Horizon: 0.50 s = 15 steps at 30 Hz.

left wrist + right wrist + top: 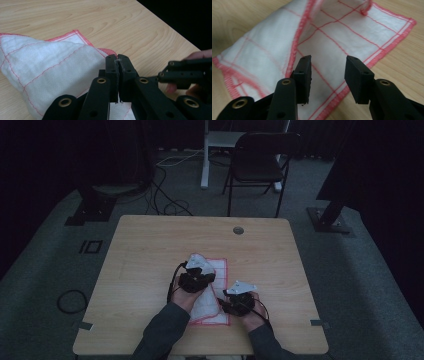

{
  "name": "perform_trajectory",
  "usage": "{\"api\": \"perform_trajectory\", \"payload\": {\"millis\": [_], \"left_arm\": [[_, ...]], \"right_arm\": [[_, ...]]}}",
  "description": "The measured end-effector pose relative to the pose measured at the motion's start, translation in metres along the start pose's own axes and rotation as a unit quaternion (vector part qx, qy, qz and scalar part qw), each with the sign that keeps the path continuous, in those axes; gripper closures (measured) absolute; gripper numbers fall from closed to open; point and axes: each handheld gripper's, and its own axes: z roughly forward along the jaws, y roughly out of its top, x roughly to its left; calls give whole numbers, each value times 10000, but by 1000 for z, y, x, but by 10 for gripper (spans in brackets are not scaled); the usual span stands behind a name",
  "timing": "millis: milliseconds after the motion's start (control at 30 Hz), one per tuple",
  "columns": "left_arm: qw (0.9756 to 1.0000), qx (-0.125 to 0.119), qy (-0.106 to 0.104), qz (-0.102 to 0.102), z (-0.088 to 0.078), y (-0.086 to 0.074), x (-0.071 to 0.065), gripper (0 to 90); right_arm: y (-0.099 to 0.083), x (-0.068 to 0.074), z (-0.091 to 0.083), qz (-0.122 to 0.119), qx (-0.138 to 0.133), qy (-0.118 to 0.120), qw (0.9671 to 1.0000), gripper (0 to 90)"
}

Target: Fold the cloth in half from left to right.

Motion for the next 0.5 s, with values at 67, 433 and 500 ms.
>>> {"api": "perform_trajectory", "payload": {"millis": [67,433,500], "left_arm": [[10000,-8,-12,-35,3,1,-1,881],[9999,101,-109,-63,23,-2,-10,881],[9998,143,-131,-48,28,-3,-12,880]], "right_arm": [[-1,3,-4,-53,-33,58,10000,559],[-14,7,-28,-19,-114,41,9999,539],[-16,7,-29,-23,-95,43,9999,536]]}}
